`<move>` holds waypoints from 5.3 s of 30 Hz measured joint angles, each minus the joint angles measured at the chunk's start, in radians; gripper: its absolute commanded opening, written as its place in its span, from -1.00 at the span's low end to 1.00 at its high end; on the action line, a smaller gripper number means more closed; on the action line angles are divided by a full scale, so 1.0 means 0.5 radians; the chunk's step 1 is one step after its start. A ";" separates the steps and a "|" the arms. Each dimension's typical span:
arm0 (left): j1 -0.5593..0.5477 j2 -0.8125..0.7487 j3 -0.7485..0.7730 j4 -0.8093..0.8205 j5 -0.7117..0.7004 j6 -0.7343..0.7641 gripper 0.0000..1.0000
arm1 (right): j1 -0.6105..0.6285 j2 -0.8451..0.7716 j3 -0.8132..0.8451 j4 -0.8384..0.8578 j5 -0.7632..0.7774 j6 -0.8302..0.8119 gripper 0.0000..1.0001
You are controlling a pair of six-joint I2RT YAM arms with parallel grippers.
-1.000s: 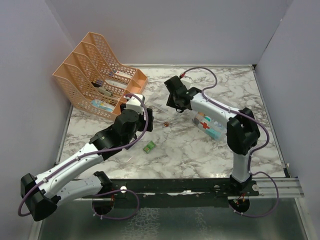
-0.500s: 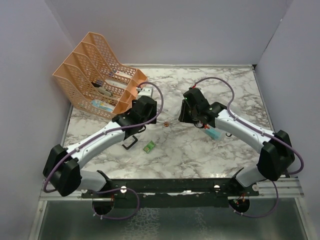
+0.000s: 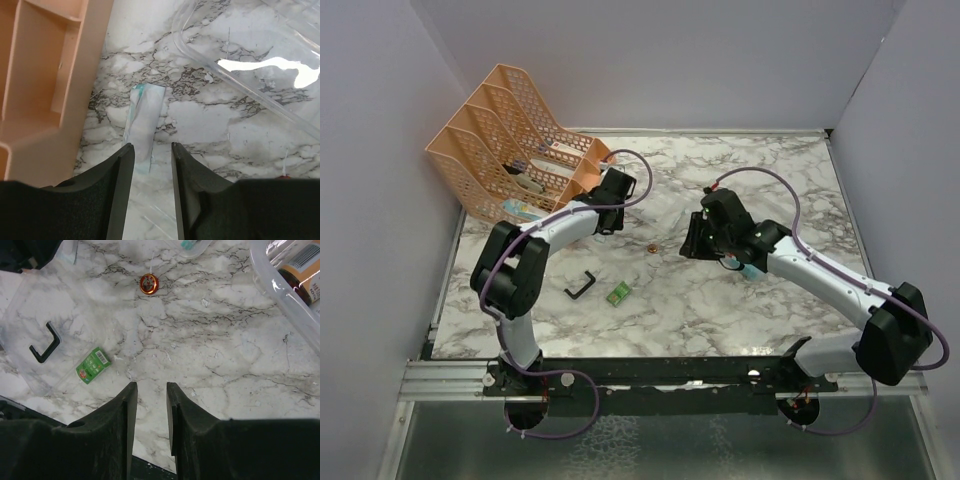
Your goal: Organize the medicine kit
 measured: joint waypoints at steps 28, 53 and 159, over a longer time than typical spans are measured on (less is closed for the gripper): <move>0.059 0.294 0.077 0.083 0.085 0.158 -0.81 | 0.000 -0.040 -0.159 0.182 -0.089 0.036 -0.46; 0.035 -0.131 0.053 0.227 0.924 0.199 -1.00 | 0.001 -0.148 -0.156 0.189 -0.057 0.057 -0.48; -0.213 -0.746 0.208 -0.240 0.533 0.228 0.36 | 0.103 -0.034 -0.093 0.150 0.245 -0.136 0.40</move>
